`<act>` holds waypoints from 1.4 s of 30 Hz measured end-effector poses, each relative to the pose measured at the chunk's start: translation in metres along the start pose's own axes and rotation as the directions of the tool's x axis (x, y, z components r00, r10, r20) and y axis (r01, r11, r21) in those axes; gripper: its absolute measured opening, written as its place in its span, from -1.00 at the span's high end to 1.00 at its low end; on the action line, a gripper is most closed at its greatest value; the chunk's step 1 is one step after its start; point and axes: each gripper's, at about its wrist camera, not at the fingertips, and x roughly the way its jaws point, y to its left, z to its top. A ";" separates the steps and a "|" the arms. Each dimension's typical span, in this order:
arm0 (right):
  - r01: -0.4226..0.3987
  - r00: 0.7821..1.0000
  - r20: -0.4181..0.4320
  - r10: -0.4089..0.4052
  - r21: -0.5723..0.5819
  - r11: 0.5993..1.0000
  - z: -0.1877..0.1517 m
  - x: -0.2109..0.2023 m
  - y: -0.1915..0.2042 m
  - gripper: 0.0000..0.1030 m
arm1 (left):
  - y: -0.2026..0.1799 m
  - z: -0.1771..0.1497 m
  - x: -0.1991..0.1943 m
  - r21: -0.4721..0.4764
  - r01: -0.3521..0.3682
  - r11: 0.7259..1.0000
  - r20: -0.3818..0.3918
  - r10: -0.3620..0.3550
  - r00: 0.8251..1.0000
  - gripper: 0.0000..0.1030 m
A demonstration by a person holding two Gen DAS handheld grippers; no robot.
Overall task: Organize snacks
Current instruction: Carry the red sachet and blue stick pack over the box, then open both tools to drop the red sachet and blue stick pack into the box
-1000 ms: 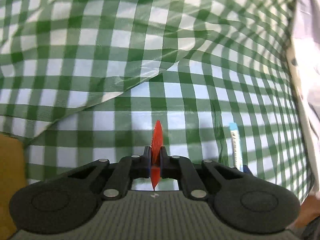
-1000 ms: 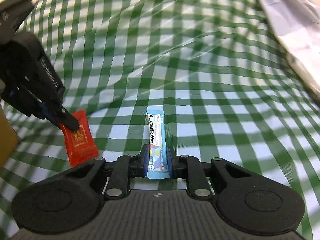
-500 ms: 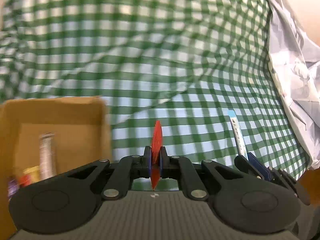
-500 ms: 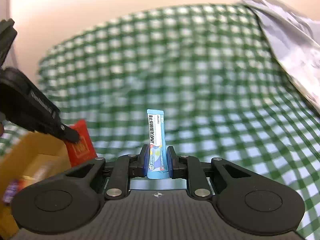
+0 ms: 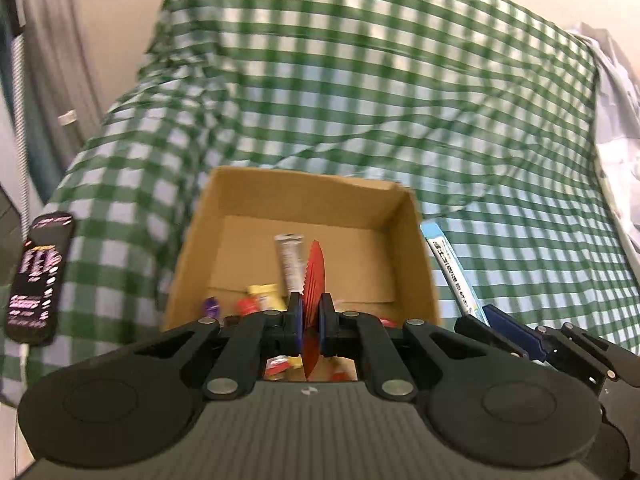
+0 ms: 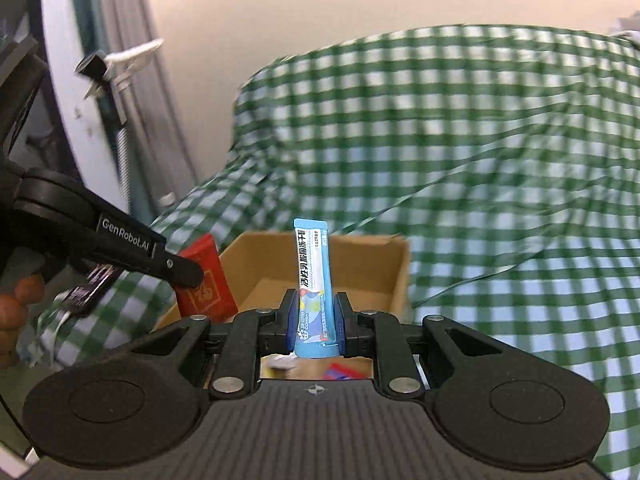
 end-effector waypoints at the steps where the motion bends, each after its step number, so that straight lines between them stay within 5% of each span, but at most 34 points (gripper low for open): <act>1: -0.003 1.000 -0.010 0.002 -0.011 1.000 -0.001 0.003 0.009 0.62 | 0.008 -0.002 -0.001 -0.005 -0.006 1.000 0.001 0.006 1.000 0.86; 12: -0.008 0.994 -0.111 -0.001 -0.079 0.997 -0.005 0.038 0.054 0.62 | 0.042 -0.003 0.032 -0.028 -0.025 0.999 -0.039 0.024 0.999 0.85; 42: 0.061 0.968 -0.243 -0.067 -0.032 0.998 -0.025 0.112 0.018 0.61 | 0.038 0.000 0.139 0.047 -0.065 0.997 -0.182 0.072 0.981 0.85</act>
